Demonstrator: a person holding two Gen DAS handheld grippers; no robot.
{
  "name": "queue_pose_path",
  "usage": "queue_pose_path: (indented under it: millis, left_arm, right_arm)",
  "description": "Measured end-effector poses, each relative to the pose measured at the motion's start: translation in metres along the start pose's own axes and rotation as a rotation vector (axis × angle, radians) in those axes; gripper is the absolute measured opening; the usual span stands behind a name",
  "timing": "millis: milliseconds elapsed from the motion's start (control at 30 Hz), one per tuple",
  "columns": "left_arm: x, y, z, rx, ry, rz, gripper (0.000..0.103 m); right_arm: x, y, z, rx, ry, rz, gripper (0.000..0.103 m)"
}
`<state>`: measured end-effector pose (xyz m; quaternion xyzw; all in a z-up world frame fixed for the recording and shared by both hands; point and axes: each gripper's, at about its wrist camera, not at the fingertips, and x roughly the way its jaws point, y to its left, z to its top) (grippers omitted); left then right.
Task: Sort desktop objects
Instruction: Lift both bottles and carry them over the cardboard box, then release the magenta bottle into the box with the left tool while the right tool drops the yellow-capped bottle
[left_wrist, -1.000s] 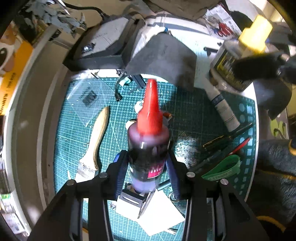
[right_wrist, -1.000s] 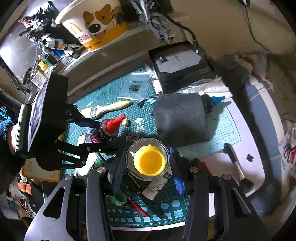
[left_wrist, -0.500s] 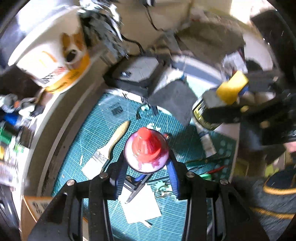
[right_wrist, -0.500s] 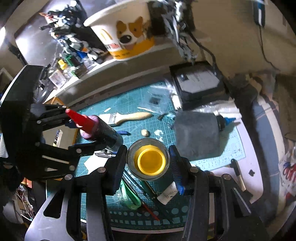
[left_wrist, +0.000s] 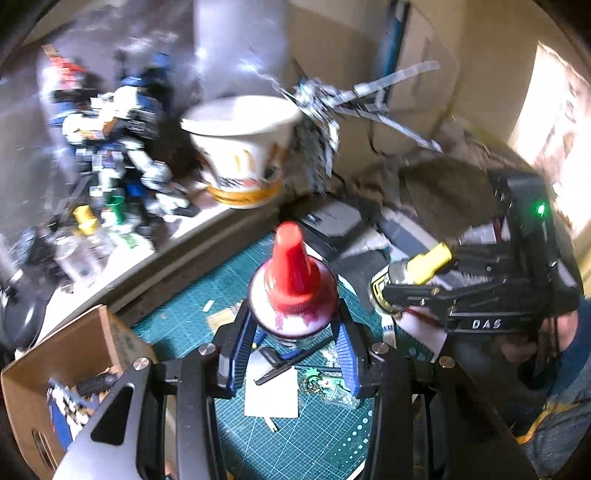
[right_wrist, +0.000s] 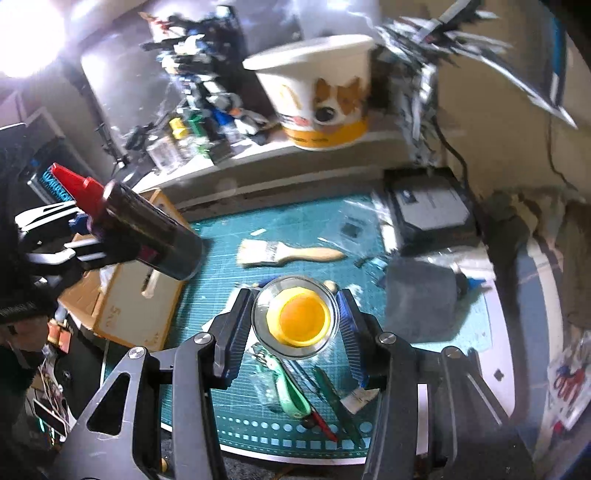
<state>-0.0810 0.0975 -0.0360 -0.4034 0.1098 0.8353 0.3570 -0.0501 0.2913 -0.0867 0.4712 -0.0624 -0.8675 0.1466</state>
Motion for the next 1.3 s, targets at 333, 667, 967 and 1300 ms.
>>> queue_pose_path:
  millis: [333,667,967,1300]
  left_arm:
    - [-0.090,0.054,-0.008,-0.193,-0.148,0.122,0.041]
    - [-0.161,0.123,-0.062,-0.396,-0.162,0.307,0.041]
    - [-0.178,0.182,-0.117,-0.547,-0.037,0.419,0.041]
    - [-0.116,0.254,-0.166,-0.659,0.272,0.405,0.041]
  right_arm:
    - [0.002,0.085,0.050,-0.180,-0.033,0.146,0.043]
    - [0.022,0.187,0.084,-0.368,-0.015,0.310,0.043]
    - [0.074,0.275,0.085,-0.512,0.131,0.373,0.043]
    - [0.152,0.348,0.074,-0.626,0.362,0.310,0.043]
